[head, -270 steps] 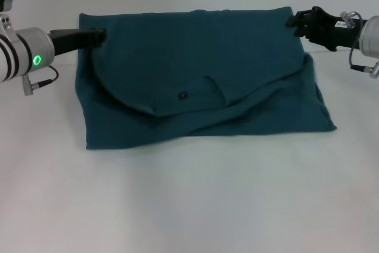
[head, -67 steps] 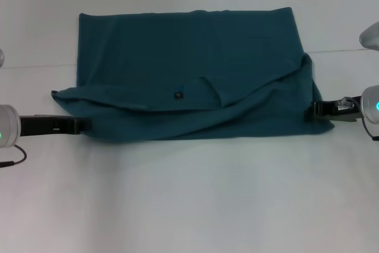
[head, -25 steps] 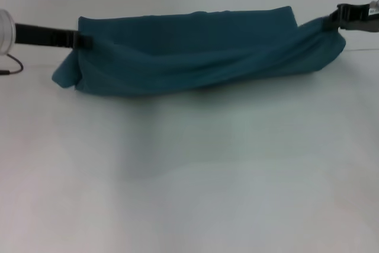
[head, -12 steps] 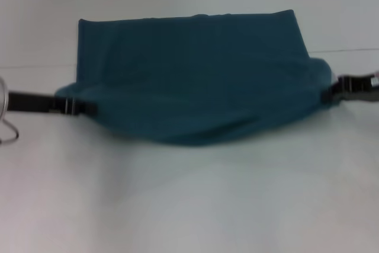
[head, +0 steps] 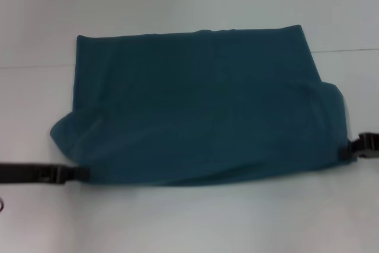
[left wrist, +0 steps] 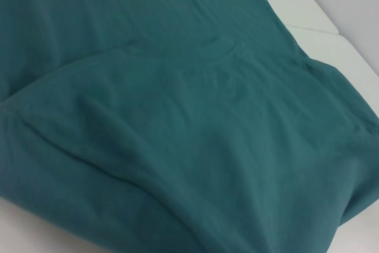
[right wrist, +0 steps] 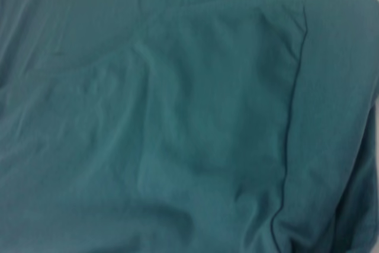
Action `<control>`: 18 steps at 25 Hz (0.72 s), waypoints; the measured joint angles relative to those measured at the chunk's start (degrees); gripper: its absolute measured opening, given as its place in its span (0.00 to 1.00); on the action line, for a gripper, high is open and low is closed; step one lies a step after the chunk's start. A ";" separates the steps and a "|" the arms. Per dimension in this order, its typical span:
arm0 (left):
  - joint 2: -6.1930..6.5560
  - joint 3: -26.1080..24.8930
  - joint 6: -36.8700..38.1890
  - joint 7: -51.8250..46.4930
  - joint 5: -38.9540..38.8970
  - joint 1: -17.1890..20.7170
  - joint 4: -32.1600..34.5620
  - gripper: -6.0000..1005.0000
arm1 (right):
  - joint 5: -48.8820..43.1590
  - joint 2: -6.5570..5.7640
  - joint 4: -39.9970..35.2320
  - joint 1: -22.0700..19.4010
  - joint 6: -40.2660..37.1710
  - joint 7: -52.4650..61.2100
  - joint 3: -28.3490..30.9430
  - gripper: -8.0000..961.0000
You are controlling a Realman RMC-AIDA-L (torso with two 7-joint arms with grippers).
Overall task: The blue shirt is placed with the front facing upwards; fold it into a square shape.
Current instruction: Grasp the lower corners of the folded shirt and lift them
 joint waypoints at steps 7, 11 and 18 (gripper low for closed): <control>0.24 -2.66 1.26 3.21 1.50 2.11 -1.00 0.01 | -0.08 -2.18 3.67 -2.12 -1.24 -4.77 2.23 0.07; 0.17 -2.74 1.10 3.70 1.78 2.66 -1.33 0.01 | -0.22 -2.71 5.26 -2.95 -0.92 -5.94 3.27 0.07; -0.03 -2.90 1.48 3.75 2.69 3.35 -1.28 0.01 | -0.26 -2.76 5.30 -4.15 -1.20 -6.32 3.63 0.07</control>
